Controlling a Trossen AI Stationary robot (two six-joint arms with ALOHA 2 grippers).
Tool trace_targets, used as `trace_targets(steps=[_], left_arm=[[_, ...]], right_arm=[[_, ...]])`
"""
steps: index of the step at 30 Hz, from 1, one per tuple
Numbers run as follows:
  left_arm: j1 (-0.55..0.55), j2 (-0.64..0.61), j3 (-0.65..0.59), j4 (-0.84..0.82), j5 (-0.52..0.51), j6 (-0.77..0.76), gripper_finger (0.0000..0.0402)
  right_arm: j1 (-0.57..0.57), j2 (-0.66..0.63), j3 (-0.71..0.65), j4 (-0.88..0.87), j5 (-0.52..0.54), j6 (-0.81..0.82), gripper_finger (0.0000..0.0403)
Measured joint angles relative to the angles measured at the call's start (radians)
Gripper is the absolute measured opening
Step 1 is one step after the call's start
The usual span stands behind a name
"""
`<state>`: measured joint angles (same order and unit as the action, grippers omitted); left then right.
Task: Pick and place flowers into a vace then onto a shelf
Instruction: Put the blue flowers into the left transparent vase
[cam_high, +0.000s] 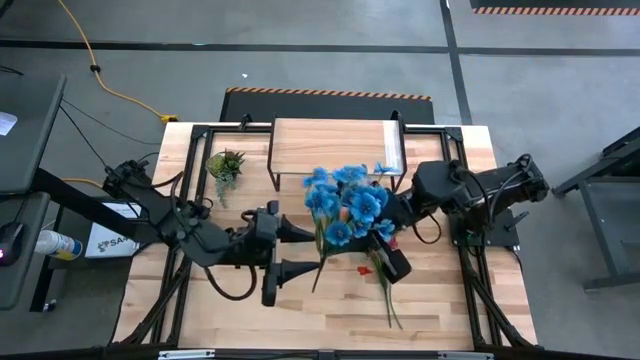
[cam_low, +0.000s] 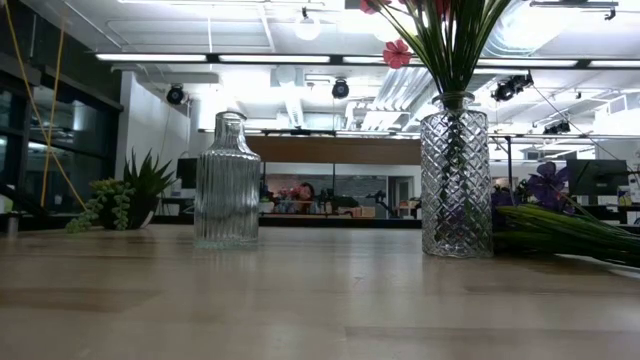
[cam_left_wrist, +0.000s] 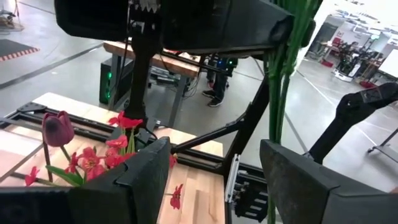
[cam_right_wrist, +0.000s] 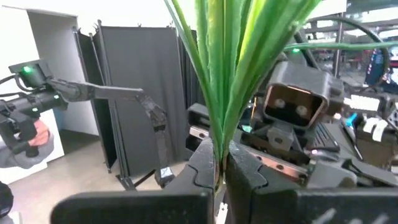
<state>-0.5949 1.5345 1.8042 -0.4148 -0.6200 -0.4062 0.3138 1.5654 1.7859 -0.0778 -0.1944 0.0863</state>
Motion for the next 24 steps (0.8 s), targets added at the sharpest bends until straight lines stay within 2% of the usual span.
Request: trace_targets(steps=[12, 24], left_arm=[[-0.001, 0.0, 0.0, -0.135, 0.004, -0.116, 0.0285], [-0.001, -0.001, 0.001, -0.111, 0.031, -0.125, 0.0285]], right_arm=[[-0.006, 0.0, 0.0, -0.098, 0.013, 0.034, 0.0007], [-0.006, 0.0, 0.0, -0.121, 0.054, 0.026, 0.0007]])
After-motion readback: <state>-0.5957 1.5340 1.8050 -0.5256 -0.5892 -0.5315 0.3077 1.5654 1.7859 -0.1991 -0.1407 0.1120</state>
